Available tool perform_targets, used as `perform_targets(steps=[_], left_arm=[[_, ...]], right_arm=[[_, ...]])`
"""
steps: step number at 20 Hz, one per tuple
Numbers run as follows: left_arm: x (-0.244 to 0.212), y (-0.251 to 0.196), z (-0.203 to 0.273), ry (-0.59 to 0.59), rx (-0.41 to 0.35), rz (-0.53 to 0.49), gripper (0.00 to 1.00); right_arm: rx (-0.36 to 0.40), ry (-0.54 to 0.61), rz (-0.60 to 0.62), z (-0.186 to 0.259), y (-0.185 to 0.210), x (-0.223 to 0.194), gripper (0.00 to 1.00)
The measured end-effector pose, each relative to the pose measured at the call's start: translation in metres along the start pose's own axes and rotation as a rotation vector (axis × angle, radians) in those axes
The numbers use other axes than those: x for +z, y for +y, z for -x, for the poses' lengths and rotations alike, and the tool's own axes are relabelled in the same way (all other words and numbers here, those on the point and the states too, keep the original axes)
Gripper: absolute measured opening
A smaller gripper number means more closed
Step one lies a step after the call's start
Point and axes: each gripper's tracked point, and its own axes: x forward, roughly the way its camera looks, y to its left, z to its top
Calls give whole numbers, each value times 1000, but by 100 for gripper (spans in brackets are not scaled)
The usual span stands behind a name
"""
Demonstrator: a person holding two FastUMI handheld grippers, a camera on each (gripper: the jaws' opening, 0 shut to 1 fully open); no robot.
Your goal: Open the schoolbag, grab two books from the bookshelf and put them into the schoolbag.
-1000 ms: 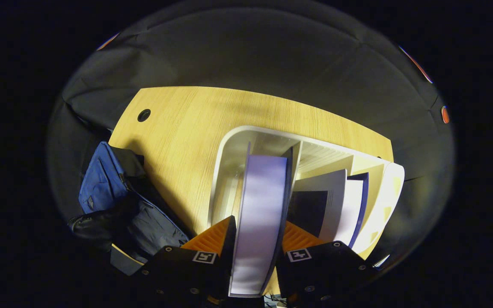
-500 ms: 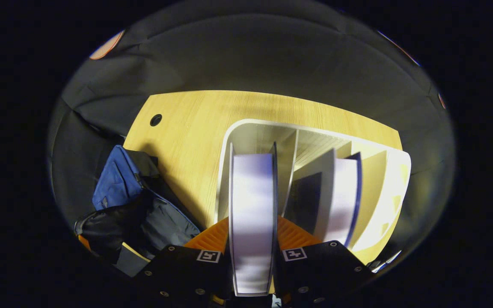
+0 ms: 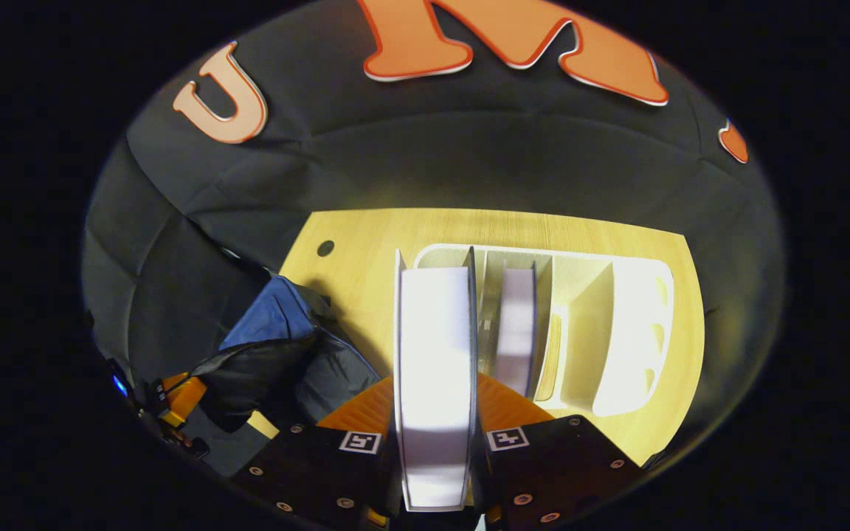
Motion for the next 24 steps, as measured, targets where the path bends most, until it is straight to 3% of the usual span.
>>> perform_targets(steps=[3,7,12,13,16,24], left_arm=[[-1,2,1,9,3,-5,1],[3,2,-1,7,7,-10,1],[4,3,-4,18,0,-11,1],[5,4,-5,18,3,-13,5],[4,2,-7,24,-9,-19,1],[5,2,-12,46,-36,-25,1]], right_arm=[[44,-61,-30,38,-4,-1,37],[173,-119,-103,76,22,-20,37],[297,-73,-201,62,57,-77,37],[309,-63,-225,57,62,-85,37],[302,-57,-273,40,72,-105,37],[407,-74,-411,18,116,-128,36]])
